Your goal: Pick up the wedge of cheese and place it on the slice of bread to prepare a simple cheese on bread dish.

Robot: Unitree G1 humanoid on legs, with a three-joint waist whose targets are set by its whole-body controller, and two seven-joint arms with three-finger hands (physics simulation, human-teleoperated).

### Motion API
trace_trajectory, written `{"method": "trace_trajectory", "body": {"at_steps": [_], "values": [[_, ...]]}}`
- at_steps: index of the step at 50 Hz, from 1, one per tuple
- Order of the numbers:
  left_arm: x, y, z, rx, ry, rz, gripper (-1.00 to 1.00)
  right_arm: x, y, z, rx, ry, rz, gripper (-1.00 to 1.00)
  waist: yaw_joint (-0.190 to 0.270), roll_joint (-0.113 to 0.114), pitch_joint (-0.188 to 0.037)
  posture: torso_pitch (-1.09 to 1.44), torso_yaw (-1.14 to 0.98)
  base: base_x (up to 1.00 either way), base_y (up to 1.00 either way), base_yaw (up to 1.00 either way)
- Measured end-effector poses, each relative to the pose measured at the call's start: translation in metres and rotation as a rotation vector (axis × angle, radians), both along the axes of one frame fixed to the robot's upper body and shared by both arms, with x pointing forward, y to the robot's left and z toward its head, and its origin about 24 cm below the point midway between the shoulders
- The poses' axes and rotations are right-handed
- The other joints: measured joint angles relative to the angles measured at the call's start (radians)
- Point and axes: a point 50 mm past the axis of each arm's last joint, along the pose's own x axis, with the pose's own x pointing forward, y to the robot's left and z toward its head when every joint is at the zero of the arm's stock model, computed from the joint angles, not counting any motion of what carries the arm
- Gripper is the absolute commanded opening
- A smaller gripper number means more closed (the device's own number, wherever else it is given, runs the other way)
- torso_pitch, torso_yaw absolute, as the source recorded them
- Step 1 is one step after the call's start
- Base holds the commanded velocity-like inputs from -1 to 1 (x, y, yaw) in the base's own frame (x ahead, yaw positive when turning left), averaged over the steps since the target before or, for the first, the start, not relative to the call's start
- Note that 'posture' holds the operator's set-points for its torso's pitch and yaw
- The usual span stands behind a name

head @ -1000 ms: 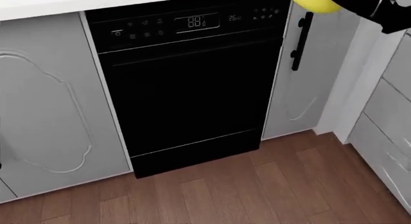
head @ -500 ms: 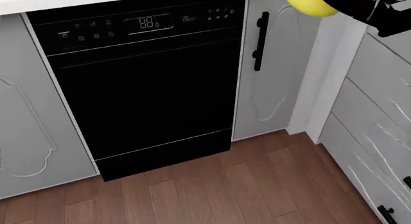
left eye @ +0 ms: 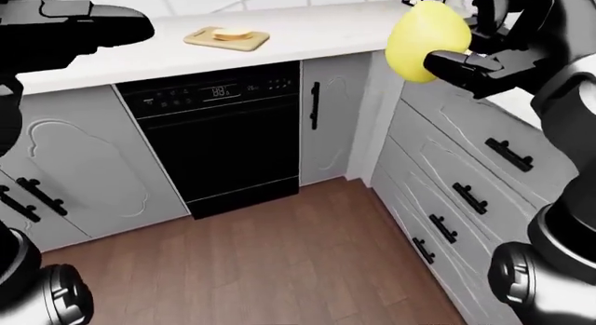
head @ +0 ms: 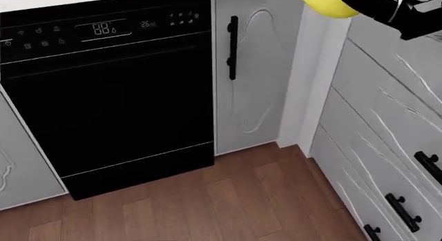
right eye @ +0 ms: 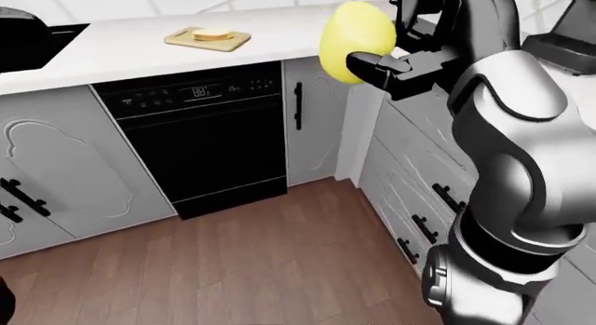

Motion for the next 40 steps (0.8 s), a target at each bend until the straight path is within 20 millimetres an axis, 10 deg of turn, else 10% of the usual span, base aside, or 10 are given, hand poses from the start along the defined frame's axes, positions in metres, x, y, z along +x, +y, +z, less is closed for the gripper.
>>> {"method": "trace_trajectory", "body": {"at_steps": [9,17,27,40], "values": [[-0.006,-0.001,0.006,0.006,-0.025,0.005,1.00,0.000,0.006,0.003,-0.015,-0.008,0.007,-1.00,0.019,0.075,0.010,0.00,0.00,0.00,-0.39,0.00],[-0.003,-0.001,0.003,0.005,-0.004,0.005,1.00,0.003,0.005,-0.001,-0.026,0.004,-0.010,-1.00,0.001,0.044,0.035,0.00,0.00,0.00,0.00,0.00],[-0.006,-0.005,0.004,0.014,0.001,-0.006,1.00,0.006,0.006,-0.005,-0.048,0.027,-0.022,-1.00,0.003,0.101,0.002,0.00,0.00,0.00,0.00,0.23],[-0.005,0.001,0.004,-0.001,-0.006,0.024,1.00,0.004,0.014,-0.002,-0.057,0.001,0.021,-1.00,0.015,0.046,-0.001,0.00,0.00,0.00,0.00,0.30]]}}
